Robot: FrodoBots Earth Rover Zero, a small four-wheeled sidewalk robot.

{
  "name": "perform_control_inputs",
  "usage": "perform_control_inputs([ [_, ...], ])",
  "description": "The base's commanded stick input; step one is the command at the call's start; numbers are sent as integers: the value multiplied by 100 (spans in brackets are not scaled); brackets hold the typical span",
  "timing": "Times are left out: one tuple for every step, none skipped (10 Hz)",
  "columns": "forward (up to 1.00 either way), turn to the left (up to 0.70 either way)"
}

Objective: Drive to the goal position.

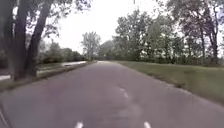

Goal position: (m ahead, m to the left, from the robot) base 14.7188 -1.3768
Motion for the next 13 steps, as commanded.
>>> perform_control_inputs([
  [100, 0],
  [100, 0],
  [100, 0],
  [100, 0],
  [100, 0],
  [100, 0],
  [100, 0],
  [100, 0],
  [100, 0],
  [100, 0],
  [100, 0],
  [100, 0],
  [100, 0],
])
